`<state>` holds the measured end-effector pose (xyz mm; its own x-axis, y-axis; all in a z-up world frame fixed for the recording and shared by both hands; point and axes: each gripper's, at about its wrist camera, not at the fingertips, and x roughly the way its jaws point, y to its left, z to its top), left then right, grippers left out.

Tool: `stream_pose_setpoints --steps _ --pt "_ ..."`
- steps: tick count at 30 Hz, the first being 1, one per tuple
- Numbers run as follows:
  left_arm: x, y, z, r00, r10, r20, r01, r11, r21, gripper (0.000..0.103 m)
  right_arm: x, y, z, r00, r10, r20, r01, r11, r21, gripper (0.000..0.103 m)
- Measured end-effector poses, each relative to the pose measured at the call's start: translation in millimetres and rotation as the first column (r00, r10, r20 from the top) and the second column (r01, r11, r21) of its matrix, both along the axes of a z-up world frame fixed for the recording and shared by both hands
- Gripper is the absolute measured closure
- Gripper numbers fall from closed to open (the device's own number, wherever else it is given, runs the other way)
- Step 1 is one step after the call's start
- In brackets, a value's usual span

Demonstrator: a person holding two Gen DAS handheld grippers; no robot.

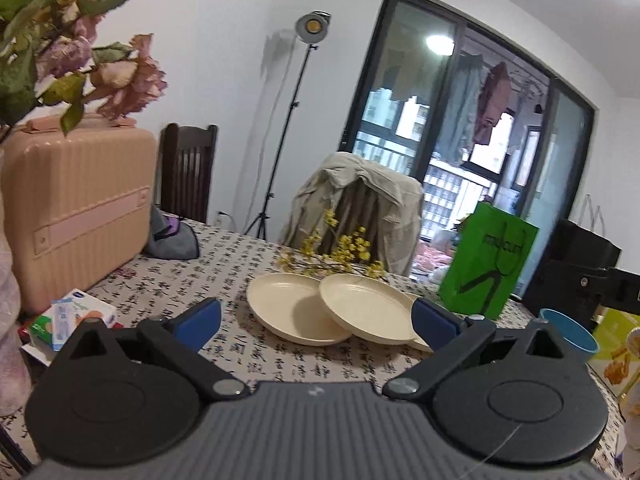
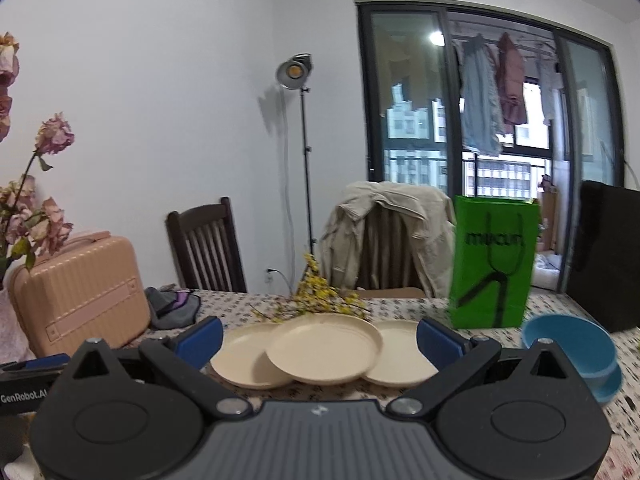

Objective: Organize plates and bowls
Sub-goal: 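Move both grippers toward the overlapping cream plates, aiming at one plate's rim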

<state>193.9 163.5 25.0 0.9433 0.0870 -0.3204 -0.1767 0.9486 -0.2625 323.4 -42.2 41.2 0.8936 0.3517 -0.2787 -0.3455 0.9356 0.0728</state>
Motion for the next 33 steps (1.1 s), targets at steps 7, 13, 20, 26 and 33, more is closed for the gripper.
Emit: stream_pose_setpoints --steps 7,13,20,26,33 --pt "1 -10 13 0.999 0.042 -0.023 -0.041 0.999 0.028 0.000 14 4 3 1.000 0.028 -0.010 -0.028 1.000 0.013 0.000" --pt "-2 -17 20 0.997 0.076 -0.024 -0.075 0.997 0.016 0.000 23 -5 -1 0.998 0.019 -0.056 -0.018 1.000 0.024 0.000" --pt "7 -29 25 0.994 0.106 -0.025 -0.107 0.994 -0.027 0.000 36 -15 3 0.996 0.027 -0.082 -0.022 0.998 0.059 0.000" --pt "30 -31 25 0.990 0.133 -0.051 -0.136 0.988 -0.074 0.000 64 -17 3 0.993 0.042 -0.107 -0.035 0.997 0.074 0.000" --pt "67 -25 36 0.986 0.150 -0.066 -0.156 0.982 -0.104 0.000 115 -14 0 0.986 0.022 -0.164 -0.001 0.992 0.127 0.000"
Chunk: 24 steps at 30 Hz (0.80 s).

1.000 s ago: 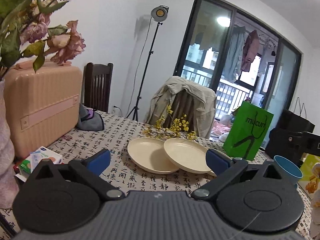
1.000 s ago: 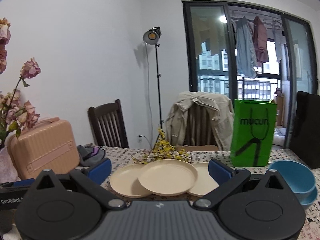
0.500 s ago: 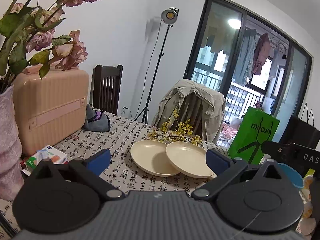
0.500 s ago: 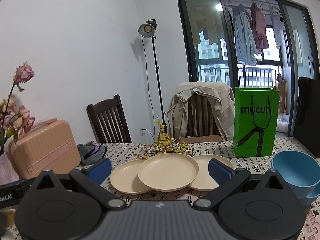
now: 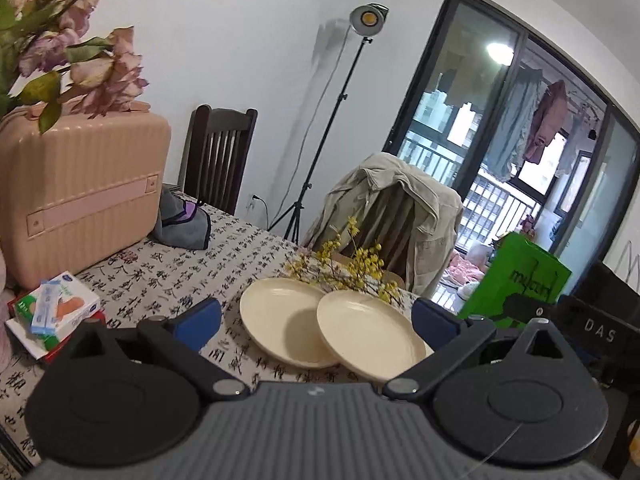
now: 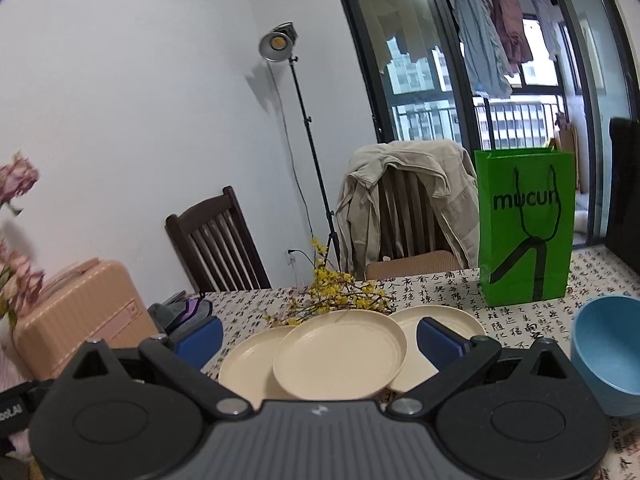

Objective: Organize plates and bowls
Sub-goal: 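Move both grippers toward the overlapping cream plates, aiming at one plate's rim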

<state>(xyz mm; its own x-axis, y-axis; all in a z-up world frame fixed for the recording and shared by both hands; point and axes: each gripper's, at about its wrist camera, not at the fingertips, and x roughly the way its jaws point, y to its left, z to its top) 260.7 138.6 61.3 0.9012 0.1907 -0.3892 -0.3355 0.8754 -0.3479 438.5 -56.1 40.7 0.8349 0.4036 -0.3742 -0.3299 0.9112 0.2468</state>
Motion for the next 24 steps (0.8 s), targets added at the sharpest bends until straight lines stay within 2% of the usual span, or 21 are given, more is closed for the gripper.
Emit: stream_pose_setpoints --steps 10,18,24 --pt "67 10 16 1.000 0.026 -0.016 -0.026 0.999 -0.021 0.000 66 4 -1 0.995 -0.083 -0.051 0.082 0.997 -0.013 0.000" --pt "124 20 0 0.998 0.036 -0.059 -0.040 0.996 -0.081 0.000 113 12 -19 0.990 -0.122 -0.074 0.122 0.992 -0.012 0.000" --pt "165 31 -20 0.993 0.069 -0.092 -0.077 0.993 -0.085 0.000 149 15 -47 0.984 -0.140 -0.113 0.139 0.990 -0.018 0.000"
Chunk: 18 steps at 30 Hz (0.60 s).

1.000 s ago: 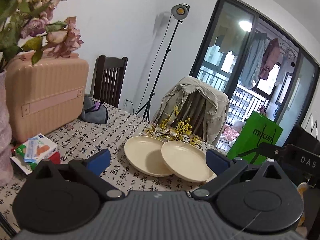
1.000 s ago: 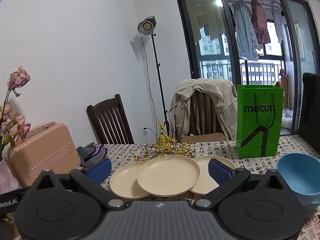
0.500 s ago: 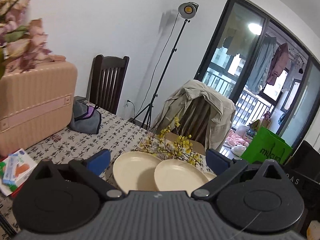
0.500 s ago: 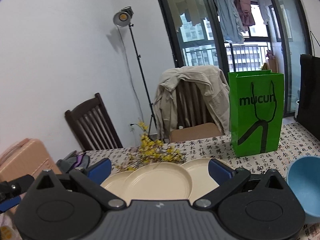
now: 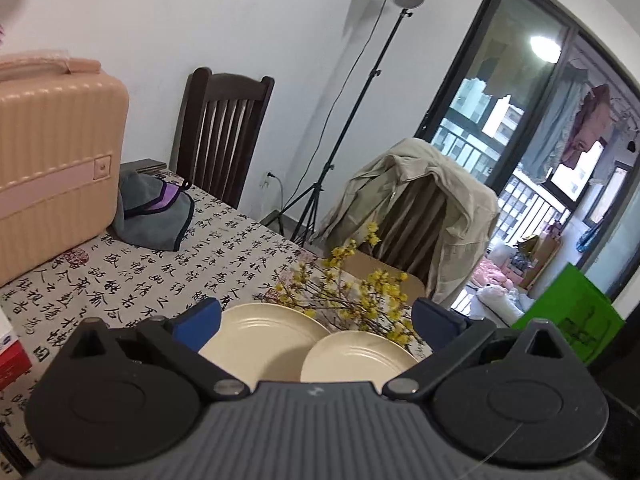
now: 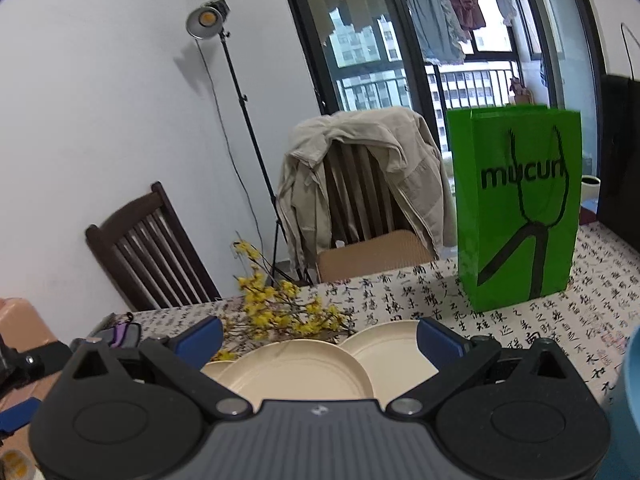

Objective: Organize plates and bowls
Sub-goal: 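Move both grippers toward the overlapping cream plates, aiming at one plate's rim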

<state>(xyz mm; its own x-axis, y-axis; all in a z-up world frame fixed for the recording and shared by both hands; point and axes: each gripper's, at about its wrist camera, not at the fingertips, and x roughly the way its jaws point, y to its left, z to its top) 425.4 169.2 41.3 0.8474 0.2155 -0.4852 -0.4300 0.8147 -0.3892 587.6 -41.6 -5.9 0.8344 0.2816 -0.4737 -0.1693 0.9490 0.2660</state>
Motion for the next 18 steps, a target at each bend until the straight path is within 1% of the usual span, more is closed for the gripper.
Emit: stream_pose_setpoints --steps 3,7,10,13,15,18 --pt "17 4 -14 1.000 0.013 -0.019 -0.013 1.000 0.000 0.000 13 3 -14 1.000 -0.004 -0.013 0.004 1.000 -0.010 0.000" --pt "39 2 -37 0.998 0.005 -0.061 -0.003 1.000 0.025 0.000 27 10 -30 1.000 -0.004 -0.029 0.003 0.999 -0.032 0.000" --pt "53 7 -49 0.997 0.012 -0.077 -0.011 1.000 0.013 0.000 34 14 -38 0.999 -0.017 -0.036 0.016 0.999 -0.036 0.000" --pt "61 11 -60 0.996 0.028 -0.088 -0.026 0.999 0.018 0.000 36 19 -47 0.999 -0.004 -0.032 0.003 0.999 -0.036 0.000" --pt "66 15 -70 0.993 0.041 -0.115 -0.038 0.999 0.026 0.000 38 19 -52 0.999 0.003 -0.034 -0.004 1.000 -0.029 0.000" --pt "73 20 -81 0.988 0.031 -0.150 -0.029 0.999 0.013 0.000 41 20 -58 0.999 0.004 -0.045 -0.006 0.999 -0.034 0.000"
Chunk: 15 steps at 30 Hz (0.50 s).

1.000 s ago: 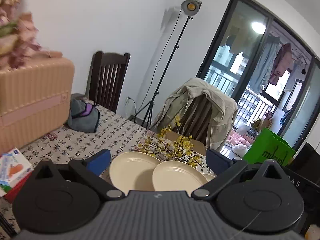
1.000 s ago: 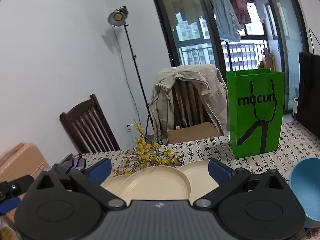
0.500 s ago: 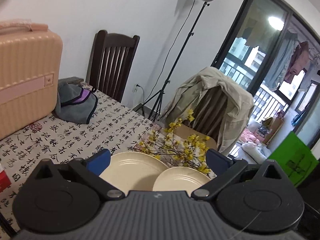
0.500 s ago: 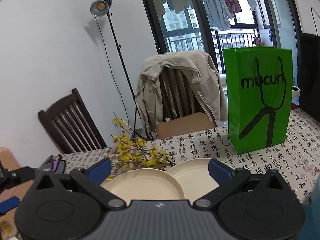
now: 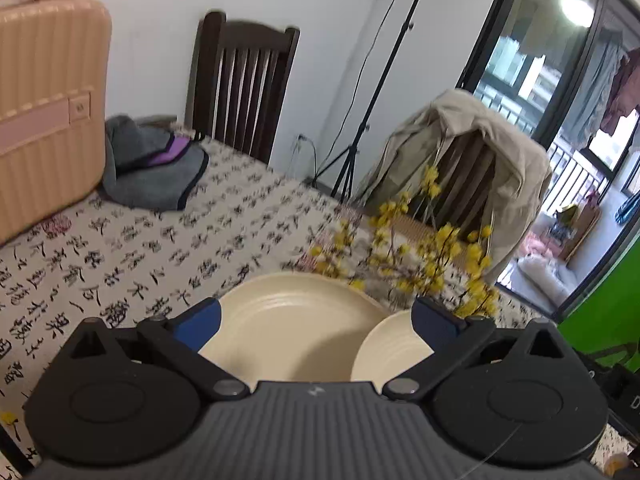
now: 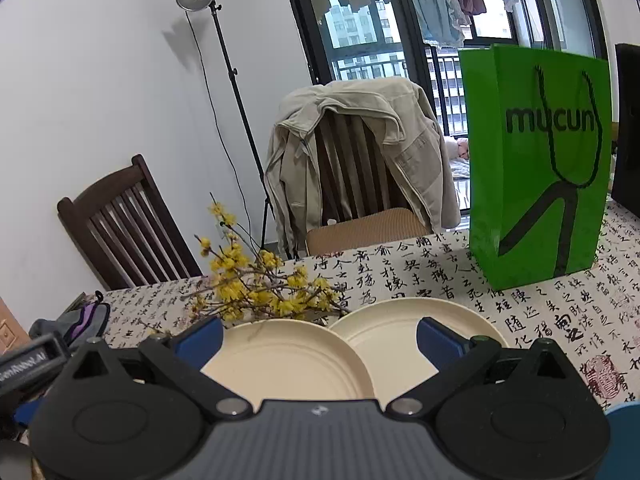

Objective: Organize plates and bowls
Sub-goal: 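Move both grippers toward the overlapping cream plates, aiming at one plate's rim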

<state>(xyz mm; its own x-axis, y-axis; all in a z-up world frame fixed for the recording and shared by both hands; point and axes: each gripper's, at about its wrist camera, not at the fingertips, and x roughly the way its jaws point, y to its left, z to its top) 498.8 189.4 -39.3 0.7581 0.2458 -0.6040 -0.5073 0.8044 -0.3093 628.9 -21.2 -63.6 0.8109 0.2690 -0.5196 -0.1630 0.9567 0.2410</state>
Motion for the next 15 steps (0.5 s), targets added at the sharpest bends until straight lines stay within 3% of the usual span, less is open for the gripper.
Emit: stream_pose_setpoints --steps 15 --pt "16 -10 -23 0.996 -0.050 -0.070 0.053 0.998 0.034 0.000 9 6 -16 0.999 0.012 -0.046 -0.015 0.998 -0.061 0.003"
